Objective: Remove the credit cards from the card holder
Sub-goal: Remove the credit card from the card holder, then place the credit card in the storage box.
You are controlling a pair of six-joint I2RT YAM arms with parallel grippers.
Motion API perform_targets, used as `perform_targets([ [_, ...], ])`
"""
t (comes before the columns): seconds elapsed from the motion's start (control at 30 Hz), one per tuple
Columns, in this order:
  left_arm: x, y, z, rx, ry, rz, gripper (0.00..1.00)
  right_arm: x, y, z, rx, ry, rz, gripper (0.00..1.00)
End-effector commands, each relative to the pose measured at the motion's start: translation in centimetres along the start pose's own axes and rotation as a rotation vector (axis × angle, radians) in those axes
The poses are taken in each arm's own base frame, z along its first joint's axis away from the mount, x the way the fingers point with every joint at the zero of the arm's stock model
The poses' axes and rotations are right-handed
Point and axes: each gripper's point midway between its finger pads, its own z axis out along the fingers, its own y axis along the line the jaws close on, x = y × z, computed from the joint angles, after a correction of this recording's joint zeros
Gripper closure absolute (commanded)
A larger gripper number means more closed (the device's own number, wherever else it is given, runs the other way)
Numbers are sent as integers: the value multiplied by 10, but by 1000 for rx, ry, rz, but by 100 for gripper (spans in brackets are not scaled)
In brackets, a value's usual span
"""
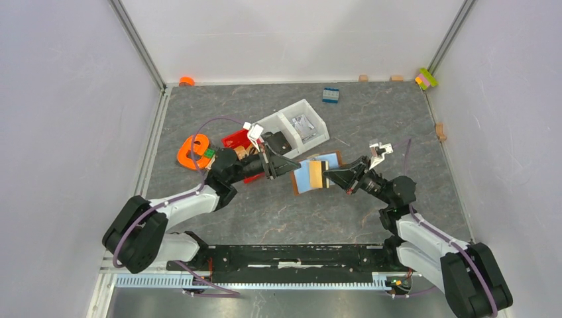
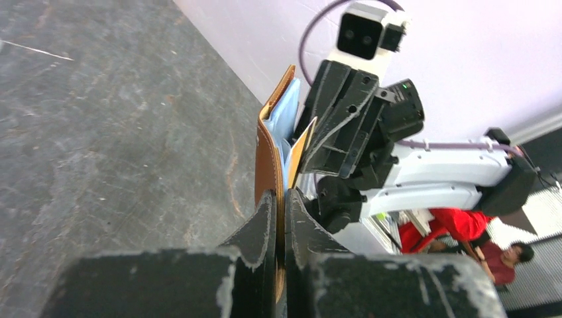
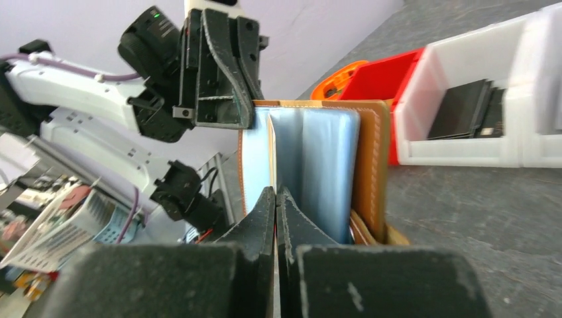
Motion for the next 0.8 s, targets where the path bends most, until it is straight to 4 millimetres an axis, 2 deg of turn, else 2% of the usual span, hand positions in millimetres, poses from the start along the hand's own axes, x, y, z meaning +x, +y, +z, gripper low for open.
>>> perform_targets([
  [0.0, -21, 13, -7, -76, -89, 23, 98, -13, -17, -4, 92, -54, -38, 100],
  [0.17, -22, 24, -9, -131, -92, 17, 98, -16, -25, -8, 136, -69, -49, 100],
  [0.27, -22, 47, -16, -272, -94, 17, 98, -19, -35, -10, 196, -66, -77, 100],
  [0.33, -27, 54, -24, -344, -115, 39, 98, -21, -47, -13, 270, -63, -102, 100],
  [0.4, -34, 55, -33, -391, -152, 64, 98, -23, -57, -18, 340, -58, -127, 100],
  [0.57, -55, 49, -61, -478, -278, 132, 98, -23, -63, -18, 367, -58, -125, 100],
  [0.77, -86, 28, -101, -542, -493, 170, 98, -6, -70, 5, 321, 32, -57, 100],
])
